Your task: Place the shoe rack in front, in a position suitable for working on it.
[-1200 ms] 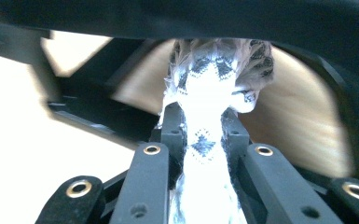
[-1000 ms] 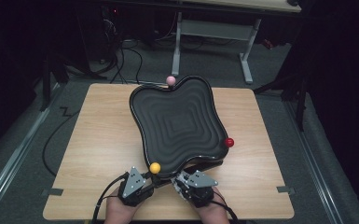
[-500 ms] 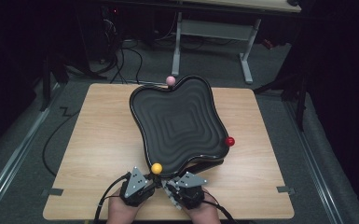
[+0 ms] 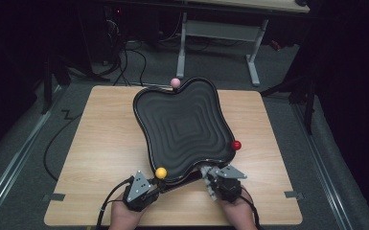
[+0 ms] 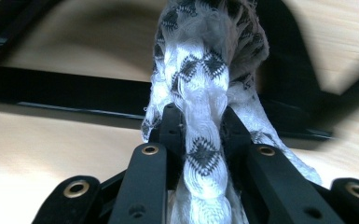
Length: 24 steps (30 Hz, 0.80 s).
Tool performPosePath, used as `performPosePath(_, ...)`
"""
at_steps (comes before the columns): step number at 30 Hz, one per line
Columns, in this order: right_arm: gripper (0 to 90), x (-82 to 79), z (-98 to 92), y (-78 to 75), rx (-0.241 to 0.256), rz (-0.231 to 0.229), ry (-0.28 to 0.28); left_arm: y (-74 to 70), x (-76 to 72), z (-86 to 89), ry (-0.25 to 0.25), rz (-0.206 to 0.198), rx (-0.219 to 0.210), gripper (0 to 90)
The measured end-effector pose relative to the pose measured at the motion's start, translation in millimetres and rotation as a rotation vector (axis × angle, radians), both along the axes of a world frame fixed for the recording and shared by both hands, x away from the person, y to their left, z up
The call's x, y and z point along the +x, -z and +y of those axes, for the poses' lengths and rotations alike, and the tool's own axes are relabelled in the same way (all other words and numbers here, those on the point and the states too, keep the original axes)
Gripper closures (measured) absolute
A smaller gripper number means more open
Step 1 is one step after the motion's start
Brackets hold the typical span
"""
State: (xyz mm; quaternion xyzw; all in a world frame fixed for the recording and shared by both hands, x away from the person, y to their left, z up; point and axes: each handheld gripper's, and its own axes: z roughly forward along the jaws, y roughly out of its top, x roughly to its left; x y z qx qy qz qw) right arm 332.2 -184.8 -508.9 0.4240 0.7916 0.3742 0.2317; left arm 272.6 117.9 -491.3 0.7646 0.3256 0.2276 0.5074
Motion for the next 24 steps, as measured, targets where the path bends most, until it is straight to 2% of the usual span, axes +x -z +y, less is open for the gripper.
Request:
performPosePath(5,75.6,12.2,-28.9,-0.4,-0.007,-0.043,0.099,0.0,-0.2,-0.1,-0.002,0.000,0.000,74.5)
performPosePath(7,75.3,14.7,-34.0,0.1,0.010,-0.032,0.100,0.1,-0.3,-0.1,-0.003,0.000,-0.001,74.5)
performPosePath(9,75.4,14.0,-31.2,0.9,-0.004,-0.035,0.092,0.3,-0.3,0.0,-0.002,0.000,-0.002,74.5)
performPosePath(14,75.0,6.1,-10.1,1.8,0.018,-0.002,-0.005,0.6,-0.4,0.1,-0.002,-0.002,-0.004,74.5)
performPosePath(19,74.8,-8.7,22.4,2.8,0.021,0.006,-0.133,1.0,-0.4,0.3,0.000,-0.002,-0.007,74.4)
performPosePath(24,74.6,-26.1,59.1,5.3,0.039,0.040,-0.262,1.0,-0.4,0.4,0.000,-0.002,-0.007,74.4)
